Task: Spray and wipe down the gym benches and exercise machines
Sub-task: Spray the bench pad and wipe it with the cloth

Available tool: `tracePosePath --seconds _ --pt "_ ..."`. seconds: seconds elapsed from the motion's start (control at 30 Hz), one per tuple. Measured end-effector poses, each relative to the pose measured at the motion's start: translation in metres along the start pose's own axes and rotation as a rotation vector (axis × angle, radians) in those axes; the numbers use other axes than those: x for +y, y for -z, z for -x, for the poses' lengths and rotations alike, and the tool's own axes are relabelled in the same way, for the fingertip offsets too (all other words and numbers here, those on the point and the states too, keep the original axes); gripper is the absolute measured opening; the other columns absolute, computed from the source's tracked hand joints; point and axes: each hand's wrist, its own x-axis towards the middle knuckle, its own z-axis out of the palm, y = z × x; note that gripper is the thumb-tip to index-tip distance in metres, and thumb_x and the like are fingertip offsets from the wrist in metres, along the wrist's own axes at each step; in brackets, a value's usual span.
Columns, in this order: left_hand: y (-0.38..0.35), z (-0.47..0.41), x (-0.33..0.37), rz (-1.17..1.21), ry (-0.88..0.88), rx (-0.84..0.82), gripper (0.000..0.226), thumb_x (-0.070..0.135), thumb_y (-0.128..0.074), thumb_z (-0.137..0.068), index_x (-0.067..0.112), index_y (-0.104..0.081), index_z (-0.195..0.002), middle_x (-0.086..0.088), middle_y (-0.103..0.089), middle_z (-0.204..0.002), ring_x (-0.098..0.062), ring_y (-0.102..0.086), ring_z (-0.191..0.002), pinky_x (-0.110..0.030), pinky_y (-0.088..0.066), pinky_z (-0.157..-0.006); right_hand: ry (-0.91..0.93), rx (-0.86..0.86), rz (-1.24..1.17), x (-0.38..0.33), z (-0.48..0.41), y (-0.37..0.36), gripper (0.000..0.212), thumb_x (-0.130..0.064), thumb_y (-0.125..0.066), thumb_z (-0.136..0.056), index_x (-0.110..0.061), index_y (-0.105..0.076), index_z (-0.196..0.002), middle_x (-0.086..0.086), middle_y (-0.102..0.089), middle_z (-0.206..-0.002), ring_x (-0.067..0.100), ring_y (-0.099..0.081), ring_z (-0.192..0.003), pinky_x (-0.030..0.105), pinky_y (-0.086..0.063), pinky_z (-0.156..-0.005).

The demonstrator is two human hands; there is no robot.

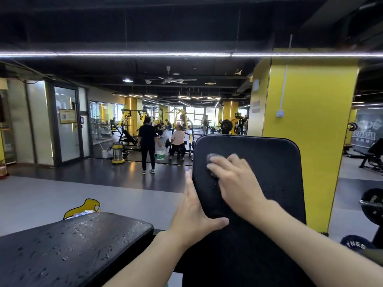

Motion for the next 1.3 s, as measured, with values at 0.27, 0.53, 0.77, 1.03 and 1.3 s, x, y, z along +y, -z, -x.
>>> tracePosePath --seconds 0.27,0.53,0.77,1.03,1.3 --pt "0.002 -0.002 -0.001 0.010 -0.021 -0.057 0.156 0.059 -0.086 -0.054 0.030 0.033 -0.150 0.019 0.012 -0.164 -0.001 -0.004 -0.151 -0.021 -0.026 -0.116 0.137 -0.041 0.061 0.021 0.006 0.012 0.035 -0.010 -0.060 -0.080 -0.023 -0.068 -0.112 -0.009 -0.064 -0.122 0.024 -0.055 -0.086 0.037 -0.042 -0.067" --pt "0.001 -0.002 -0.002 0.002 -0.022 -0.111 0.158 0.057 -0.088 -0.055 0.028 0.034 -0.150 0.020 0.026 -0.160 -0.003 0.011 -0.151 -0.035 -0.020 -0.124 0.296 -0.109 0.099 0.010 0.030 0.007 0.040 -0.011 -0.059 -0.076 -0.024 -0.066 -0.113 -0.010 -0.063 -0.124 0.022 -0.055 -0.087 0.035 -0.040 -0.070" --pt "0.000 -0.002 -0.003 -0.026 -0.030 -0.107 0.158 0.051 -0.090 -0.060 0.023 0.037 -0.148 0.014 0.033 -0.160 0.002 0.019 -0.148 -0.019 -0.010 -0.116 0.237 -0.063 0.052 -0.014 0.051 -0.003 0.039 -0.015 -0.046 -0.076 -0.018 -0.068 -0.108 -0.003 -0.063 -0.123 0.025 -0.055 -0.085 0.037 -0.044 -0.066" --pt "-0.002 -0.003 -0.004 -0.026 -0.035 -0.106 0.159 0.055 -0.090 -0.059 0.021 0.038 -0.148 0.016 0.034 -0.158 0.003 0.021 -0.147 -0.019 -0.005 -0.118 -0.036 0.107 0.041 -0.005 0.051 -0.001 0.037 -0.010 -0.046 -0.080 -0.017 -0.071 -0.106 -0.003 -0.067 -0.117 0.029 -0.058 -0.081 0.039 -0.042 -0.066" --pt "0.001 -0.005 -0.001 -0.042 -0.005 -0.156 0.160 0.056 -0.089 -0.060 0.020 0.040 -0.147 0.014 0.038 -0.156 0.001 0.027 -0.146 -0.022 0.001 -0.119 -0.045 0.073 0.073 0.022 0.055 0.012 0.035 -0.008 -0.055 -0.082 -0.021 -0.070 -0.111 -0.008 -0.066 -0.122 0.028 -0.059 -0.085 0.040 -0.042 -0.069"
